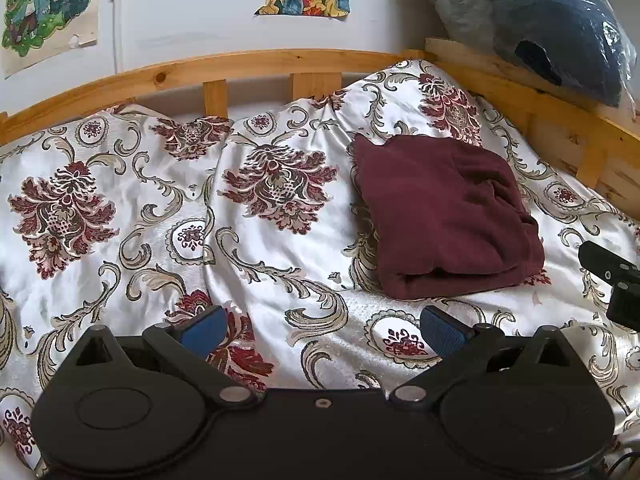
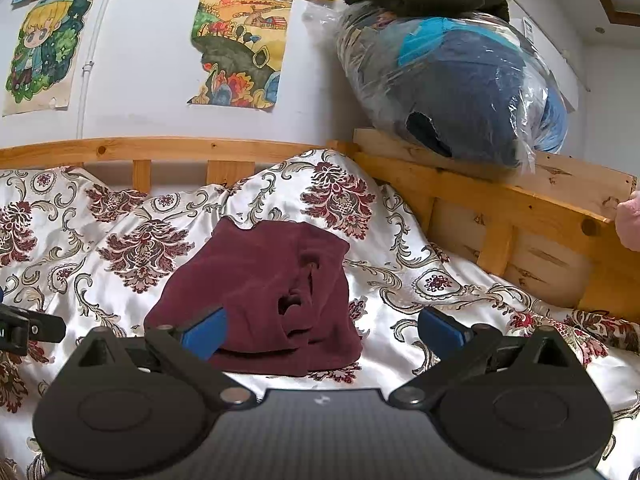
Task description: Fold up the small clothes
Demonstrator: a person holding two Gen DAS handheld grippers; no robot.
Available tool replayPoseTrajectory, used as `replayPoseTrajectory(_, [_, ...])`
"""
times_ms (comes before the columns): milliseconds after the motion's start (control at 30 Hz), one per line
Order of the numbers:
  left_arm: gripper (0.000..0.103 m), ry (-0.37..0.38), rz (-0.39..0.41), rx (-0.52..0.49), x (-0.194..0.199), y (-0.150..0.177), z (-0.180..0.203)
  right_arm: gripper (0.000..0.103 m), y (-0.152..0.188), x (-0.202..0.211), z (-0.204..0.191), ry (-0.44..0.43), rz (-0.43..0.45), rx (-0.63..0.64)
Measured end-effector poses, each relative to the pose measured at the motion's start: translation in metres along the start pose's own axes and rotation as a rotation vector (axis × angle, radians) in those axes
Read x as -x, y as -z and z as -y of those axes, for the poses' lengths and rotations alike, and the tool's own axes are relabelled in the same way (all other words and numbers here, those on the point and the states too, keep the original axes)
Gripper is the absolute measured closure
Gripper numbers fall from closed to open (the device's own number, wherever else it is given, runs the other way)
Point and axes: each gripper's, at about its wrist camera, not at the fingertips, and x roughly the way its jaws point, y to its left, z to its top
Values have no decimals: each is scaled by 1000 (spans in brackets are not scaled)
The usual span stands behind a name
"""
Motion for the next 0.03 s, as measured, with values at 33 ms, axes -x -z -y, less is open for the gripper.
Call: replayPoseTrajectory(33, [1, 1, -1, -1, 0, 0, 1, 0, 0, 0, 0, 0, 0, 0])
